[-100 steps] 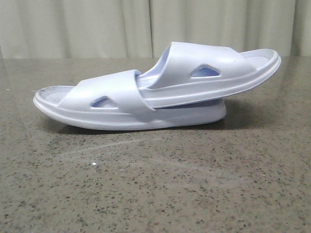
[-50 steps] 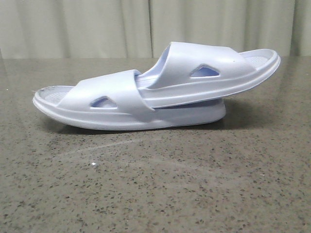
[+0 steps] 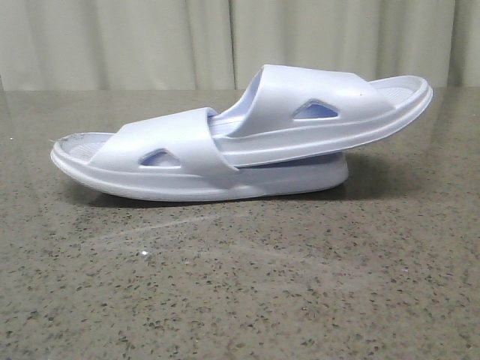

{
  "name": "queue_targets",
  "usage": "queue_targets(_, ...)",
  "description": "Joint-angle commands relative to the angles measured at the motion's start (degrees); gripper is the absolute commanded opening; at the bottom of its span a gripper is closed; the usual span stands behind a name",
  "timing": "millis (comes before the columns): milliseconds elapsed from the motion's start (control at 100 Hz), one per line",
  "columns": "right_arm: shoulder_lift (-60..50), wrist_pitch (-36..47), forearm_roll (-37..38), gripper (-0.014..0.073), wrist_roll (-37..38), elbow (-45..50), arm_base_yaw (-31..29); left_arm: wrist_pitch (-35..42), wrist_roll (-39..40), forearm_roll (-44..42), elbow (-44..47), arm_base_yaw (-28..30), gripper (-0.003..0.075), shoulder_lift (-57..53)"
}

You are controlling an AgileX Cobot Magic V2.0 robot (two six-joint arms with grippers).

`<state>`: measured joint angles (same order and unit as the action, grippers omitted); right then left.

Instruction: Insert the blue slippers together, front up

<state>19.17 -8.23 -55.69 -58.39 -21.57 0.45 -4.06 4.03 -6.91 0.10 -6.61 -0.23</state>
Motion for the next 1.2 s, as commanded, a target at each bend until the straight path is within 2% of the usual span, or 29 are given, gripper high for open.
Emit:
queue_targets(0,-0.01,2.77,-0.21,-0.0107,-0.03,-1.34,-0.24,4.06,0.61,0.04,0.54,0.06,0.0016,-1.61)
queue_targets(120,-0.22,2.65,-0.35,-0.0107,1.48,-1.34,-0.24,4.06,0.61,0.04,0.54,0.06,0.0016,-1.61)
queue_targets(190,-0.57,2.65,3.62,-0.0107,4.88,-1.34,-0.24,4.06,0.61,0.04,0.54,0.06,0.0016,-1.61)
queue_targets(480,-5.37,3.83,37.00,-0.0107,40.41,2.99,-0.24,4.06,0.61,0.04,0.54,0.06,0.0016,-1.61)
queue_targets(640,-9.76,12.21,50.40,-0.0107,56.49,10.89,-0.24,4.06,0.61,0.04,0.54,0.06,0.0016,-1.61)
queue_targets(740,-13.14,16.73,53.51,-0.0107,60.19,15.89,-0.24,4.06,0.61,0.04,0.54,0.06,0.0016,-1.61)
queue_targets(890,-18.74,16.62,55.69,-0.0107,62.81,21.16,-0.24,4.06,0.61,0.04,0.54,0.06,0.0016,-1.61)
queue_targets(1190,-20.89,15.96,57.49,-0.0107,64.52,23.35,-0.24,4.06,0.61,0.04,0.54,0.06,0.0016,-1.61)
